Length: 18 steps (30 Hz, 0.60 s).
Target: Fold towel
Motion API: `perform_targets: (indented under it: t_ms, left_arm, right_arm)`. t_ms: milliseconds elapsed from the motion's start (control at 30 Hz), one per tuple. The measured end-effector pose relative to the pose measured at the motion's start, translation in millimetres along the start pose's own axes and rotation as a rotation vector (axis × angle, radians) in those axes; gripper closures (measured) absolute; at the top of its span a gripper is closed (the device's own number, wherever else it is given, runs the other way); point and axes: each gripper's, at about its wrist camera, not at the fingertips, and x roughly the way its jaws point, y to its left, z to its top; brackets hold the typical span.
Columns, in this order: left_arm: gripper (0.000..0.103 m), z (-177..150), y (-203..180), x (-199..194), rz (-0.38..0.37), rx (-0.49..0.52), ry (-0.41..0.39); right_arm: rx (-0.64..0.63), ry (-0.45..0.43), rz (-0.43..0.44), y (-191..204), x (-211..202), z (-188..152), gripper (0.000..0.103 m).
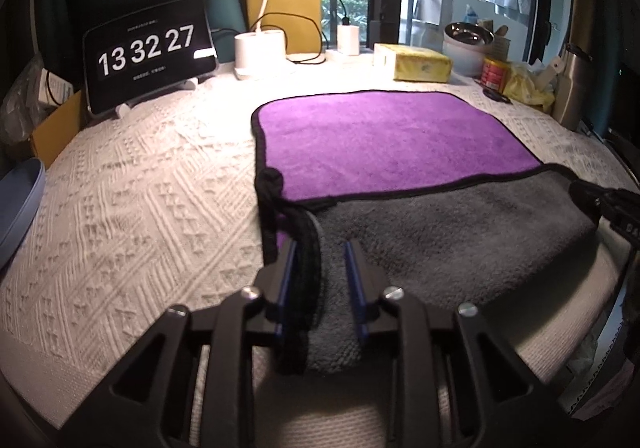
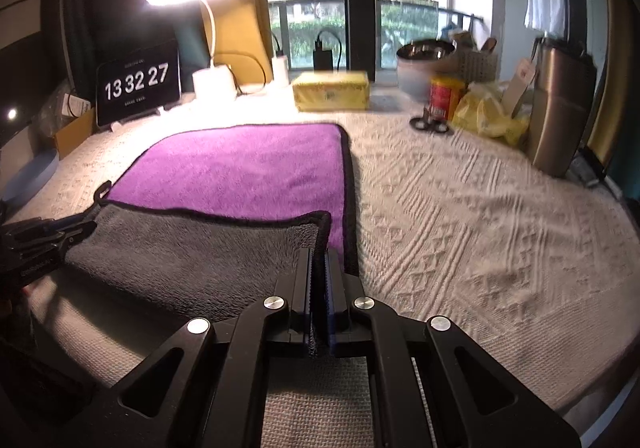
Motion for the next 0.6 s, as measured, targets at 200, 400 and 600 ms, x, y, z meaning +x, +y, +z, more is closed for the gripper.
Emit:
perform_targets:
  t_ms: [200,400,600]
  left_arm:
    - [0.098,1.2,-4.9,-5.0,-0.017,0.007,-0.014]
    - [0.098,10.5,-1.7,-22.6,-0.041,-0.012,-0.052]
    - [0.098,22.8,-2.7,-40.6,-0.047,-0.007,-0.11]
  right_arm:
    - [-0.019,0.008,-0.006,0.5,7.8,-1.5,0.097]
    - [-0.048,-0.04,-0.008,4.3,-1.7,6.3,0.098]
    - [-0.062,-0.085,-0.005,6.3,-11.0,20.5,0.098]
